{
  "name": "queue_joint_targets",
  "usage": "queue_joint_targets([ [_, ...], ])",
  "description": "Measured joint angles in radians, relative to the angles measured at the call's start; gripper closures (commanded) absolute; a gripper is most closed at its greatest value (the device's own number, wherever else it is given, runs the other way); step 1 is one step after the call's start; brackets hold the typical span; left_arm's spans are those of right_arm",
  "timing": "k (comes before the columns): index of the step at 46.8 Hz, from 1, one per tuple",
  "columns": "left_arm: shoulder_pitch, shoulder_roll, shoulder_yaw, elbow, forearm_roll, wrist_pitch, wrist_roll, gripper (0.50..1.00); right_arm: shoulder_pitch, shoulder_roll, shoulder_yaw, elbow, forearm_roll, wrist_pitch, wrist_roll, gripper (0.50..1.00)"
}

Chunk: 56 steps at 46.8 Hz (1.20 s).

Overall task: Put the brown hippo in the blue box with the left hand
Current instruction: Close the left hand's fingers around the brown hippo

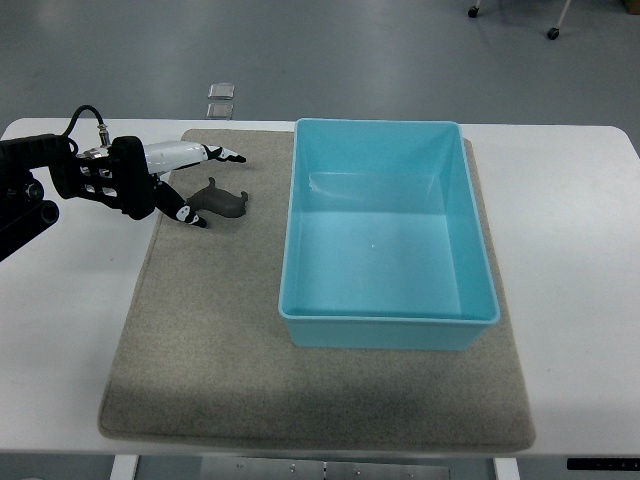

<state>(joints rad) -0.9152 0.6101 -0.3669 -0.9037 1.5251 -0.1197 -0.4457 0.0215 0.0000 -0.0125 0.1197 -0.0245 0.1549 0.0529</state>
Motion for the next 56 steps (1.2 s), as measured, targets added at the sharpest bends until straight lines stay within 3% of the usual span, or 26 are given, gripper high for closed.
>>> queue_joint_targets([
  [10,-0.002,-0.003,0.028,0.002,0.002,0.050,0.001,0.675,0.000,0.000,0.000,0.000,0.000,0.000,0.000,0.564],
  [40,-0.004,-0.003,0.034,0.006,0.006,0.051,0.001,0.802,0.000,0.000,0.000,0.000,0.000,0.000,0.000,0.564],
  [45,-0.005,-0.003,0.039,0.006,0.006,0.051,0.001,0.842,0.000,0.000,0.000,0.000,0.000,0.000,0.000,0.564],
  [53,-0.007,-0.003,0.040,0.006,0.006,0.051,0.001,0.992,0.000,0.000,0.000,0.000,0.000,0.000,0.000,0.564],
  [56,-0.007,-0.003,0.040,0.007,0.006,0.051,0.001,1.000,0.000,0.000,0.000,0.000,0.000,0.000,0.000,0.564],
])
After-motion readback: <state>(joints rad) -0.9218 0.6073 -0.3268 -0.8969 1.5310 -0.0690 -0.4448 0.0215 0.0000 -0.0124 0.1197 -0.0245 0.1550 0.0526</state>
